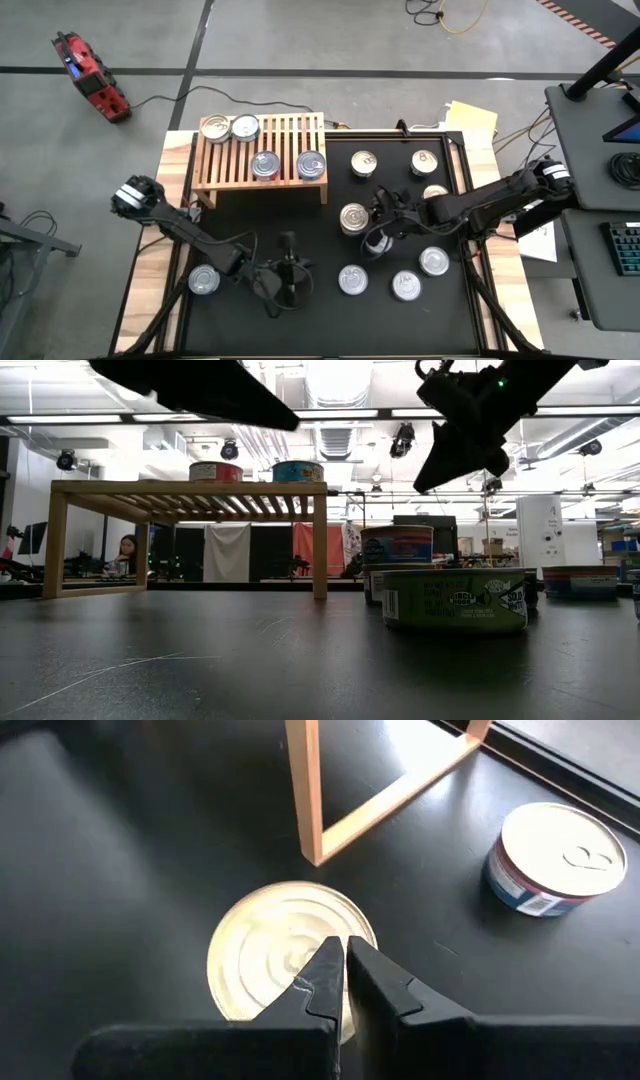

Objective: Stack canned seafood by type on shelf
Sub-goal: Put the blue pink tuna can on the shelf

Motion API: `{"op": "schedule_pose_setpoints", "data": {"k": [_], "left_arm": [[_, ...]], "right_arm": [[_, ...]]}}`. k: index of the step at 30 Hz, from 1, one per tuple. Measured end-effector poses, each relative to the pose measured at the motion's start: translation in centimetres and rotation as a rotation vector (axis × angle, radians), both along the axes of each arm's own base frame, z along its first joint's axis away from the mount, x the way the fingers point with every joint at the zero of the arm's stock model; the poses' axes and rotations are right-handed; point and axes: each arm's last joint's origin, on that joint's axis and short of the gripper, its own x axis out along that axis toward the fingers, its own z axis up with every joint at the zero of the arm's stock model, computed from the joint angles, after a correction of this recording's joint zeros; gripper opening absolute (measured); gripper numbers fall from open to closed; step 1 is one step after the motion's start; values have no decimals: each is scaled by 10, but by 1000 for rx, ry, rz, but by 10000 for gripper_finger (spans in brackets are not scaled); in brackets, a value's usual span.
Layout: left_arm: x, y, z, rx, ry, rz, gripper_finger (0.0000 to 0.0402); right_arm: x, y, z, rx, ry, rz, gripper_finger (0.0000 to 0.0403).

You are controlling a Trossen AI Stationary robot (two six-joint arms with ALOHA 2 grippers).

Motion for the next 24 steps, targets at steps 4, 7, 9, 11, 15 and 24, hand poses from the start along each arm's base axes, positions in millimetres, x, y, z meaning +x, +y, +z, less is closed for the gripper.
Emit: {"op": "schedule_pose_setpoints", "data": {"k": [4, 7, 9, 11, 15, 24], "left_arm": [[3, 4, -2, -24, -8, 26, 0], [4, 4, -1, -37, -19, 33, 0], [4, 4, 0, -40, -23, 34, 0], [4, 4, 1, -44, -30, 35, 0], [4, 5, 1, -39, -26, 36, 0], [0, 0, -2, -23, 110, -226, 0]], "right_arm": [[1, 0, -9, -10, 52, 0, 9], [3, 0, -12, -12, 65, 0, 9], [3, 1, -13, -7, 68, 2, 9], [4, 1, -14, -6, 70, 3, 9], [7, 1, -20, -4, 86, -3, 9], [10, 3, -30, -14, 140, 22, 9]]}}
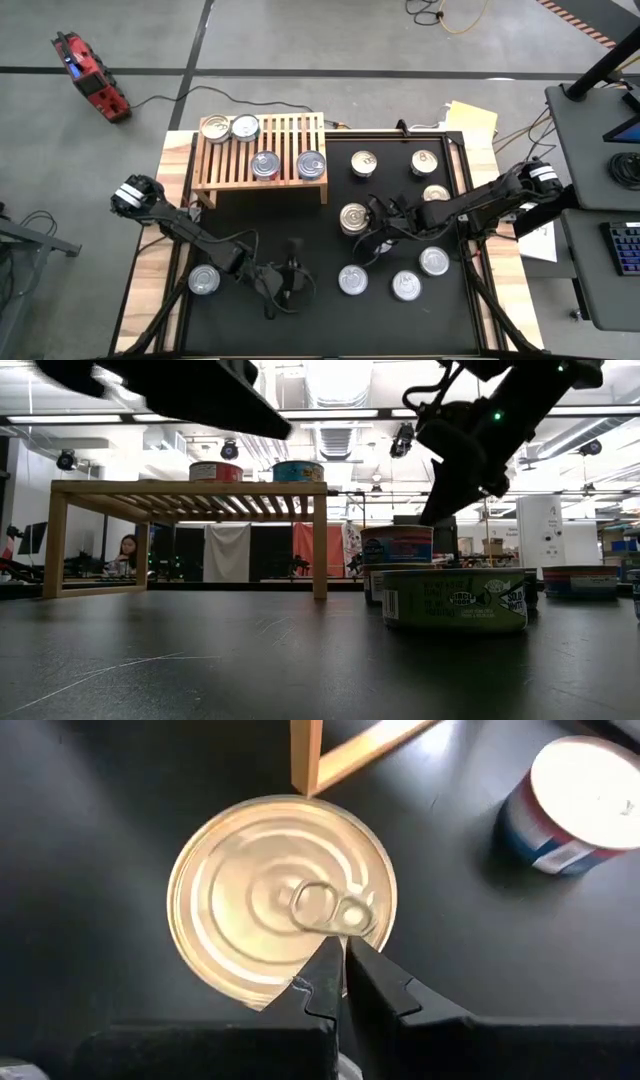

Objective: Stack canned seafood by type on shelf
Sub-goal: Put the blue pink tuna can on the shelf

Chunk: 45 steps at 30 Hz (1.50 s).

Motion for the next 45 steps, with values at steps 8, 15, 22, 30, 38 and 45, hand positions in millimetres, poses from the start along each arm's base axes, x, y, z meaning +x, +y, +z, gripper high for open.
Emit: {"op": "schedule_pose_setpoints", "data": {"k": [8, 15, 22, 30, 38, 45], "left_arm": [[4, 8, 9, 18, 3, -228, 0], [15, 27, 10, 84, -22, -204, 0], [32, 49, 35, -66, -85, -47, 0], [44, 45, 108, -479, -105, 150, 0], [48, 43, 149, -736, -188, 263, 0], [58, 53, 124, -732, -171, 437, 0]], "right_arm": [[-10, -11, 33, -55, -60, 89, 9], [-14, -11, 39, -117, -36, 186, 9], [-16, -12, 55, -80, -59, 290, 9], [-30, -15, 118, 42, -315, 228, 9], [-58, -24, 133, 459, -415, 70, 9], [-62, -30, 132, 385, -378, 40, 9]]}}
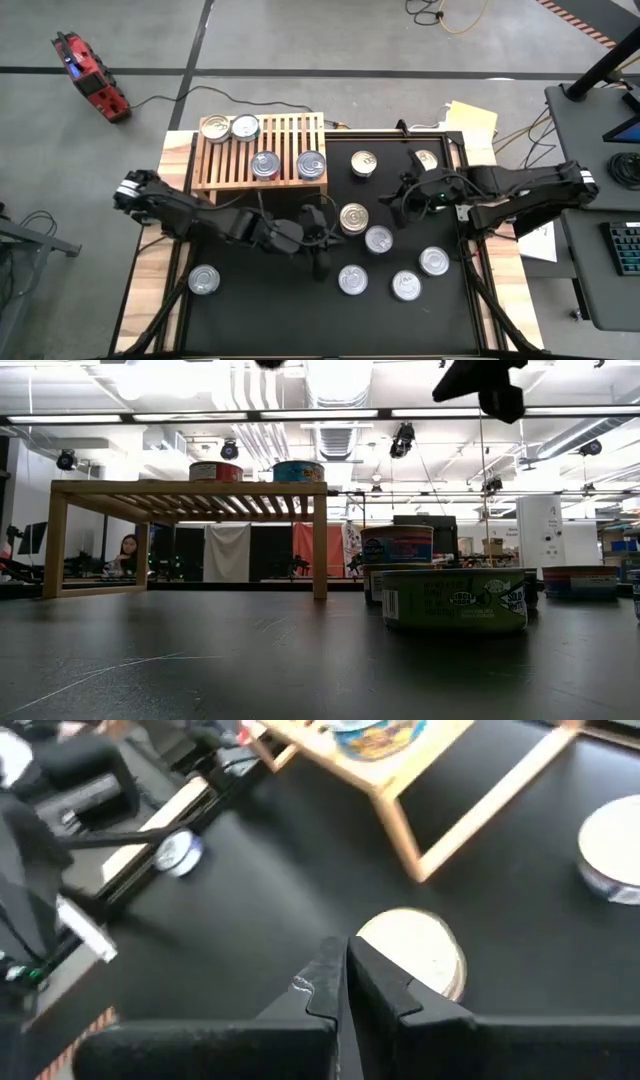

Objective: Stack canned seafood by type on shelf
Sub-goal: Put the blue pink tuna can on the shelf

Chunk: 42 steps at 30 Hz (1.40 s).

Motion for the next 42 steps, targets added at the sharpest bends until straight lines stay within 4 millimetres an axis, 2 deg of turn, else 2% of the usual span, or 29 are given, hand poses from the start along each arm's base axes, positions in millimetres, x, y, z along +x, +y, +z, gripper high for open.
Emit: {"op": "schedule_pose_setpoints", "data": {"k": [4, 8, 13, 18, 21, 25, 28, 31, 33, 37, 42], "left_arm": [[-2, 9, -29, -43, 100, -3, 0], [-6, 15, -55, -3, 104, -8, 0], [-9, 16, -82, 28, 42, -26, 0], [-15, 21, -106, 31, 86, 12, 0], [-15, 21, -113, 42, 110, 16, 0], [-13, 21, -114, 13, 97, 19, 0], [-10, 26, -119, -109, 106, 18, 0], [-8, 36, -136, -263, 113, -42, 0], [-5, 42, -145, -310, 52, -55, 0], [1, 47, -146, -253, -145, -34, 0], [7, 50, -158, -208, -206, 24, 0]], "right_arm": [[8, -8, -15, 102, 102, -37, 9], [22, -20, -46, 124, 281, -94, 9], [40, -46, -88, 163, 451, -69, 9], [50, -70, -111, 179, 490, -65, 9], [55, -77, -117, 173, 481, -29, 9], [57, -78, -119, 193, 478, -19, 9], [59, -75, -117, 198, 449, -2, 9], [61, -70, -116, 204, 437, 12, 9], [62, -67, -117, 201, 436, 23, 9], [65, -62, -121, 192, 455, 51, 9], [67, -57, -125, 176, 469, 89, 9]]}}
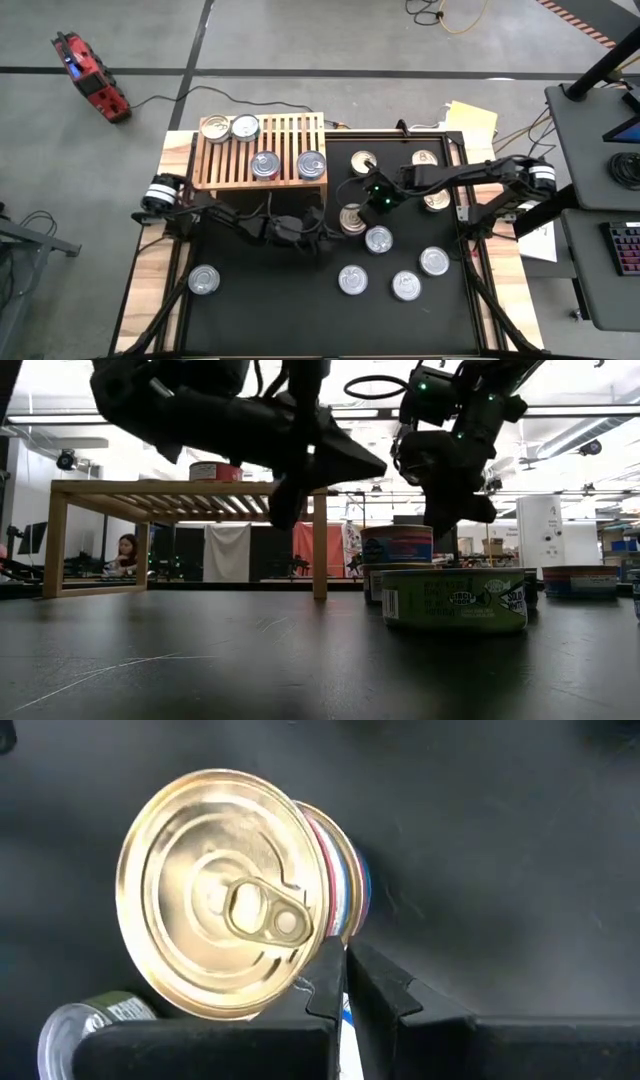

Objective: Stack canned seafood by type on shelf
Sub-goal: Put the blue pink tuna can on the shelf

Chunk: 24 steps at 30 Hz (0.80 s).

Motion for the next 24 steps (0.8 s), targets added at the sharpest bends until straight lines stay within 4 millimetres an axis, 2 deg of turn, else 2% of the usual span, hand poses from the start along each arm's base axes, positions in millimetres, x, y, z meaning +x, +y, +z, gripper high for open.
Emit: {"op": "schedule_pose_setpoints", "data": {"k": [6, 10, 15, 18, 22, 24], "left_arm": [[6, 9, -9, -16, 27, 32, 0], [7, 18, -6, -47, 12, 104, 0], [6, 19, -3, -60, 0, 116, 0], [6, 21, -5, -69, 23, 125, 0], [5, 25, -13, -93, 141, 178, 0], [10, 25, -3, -63, 150, 171, 0]], "right_arm": [[0, 2, -1, 16, 0, 32, 9], [-1, 2, -1, 10, 6, 38, 9], [-10, -1, 4, 61, 41, -10, 9], [-17, -8, 13, 98, 12, -27, 9], [-24, -24, 27, 204, -104, -3, 9], [-28, -31, 31, 213, -149, 6, 9]]}}
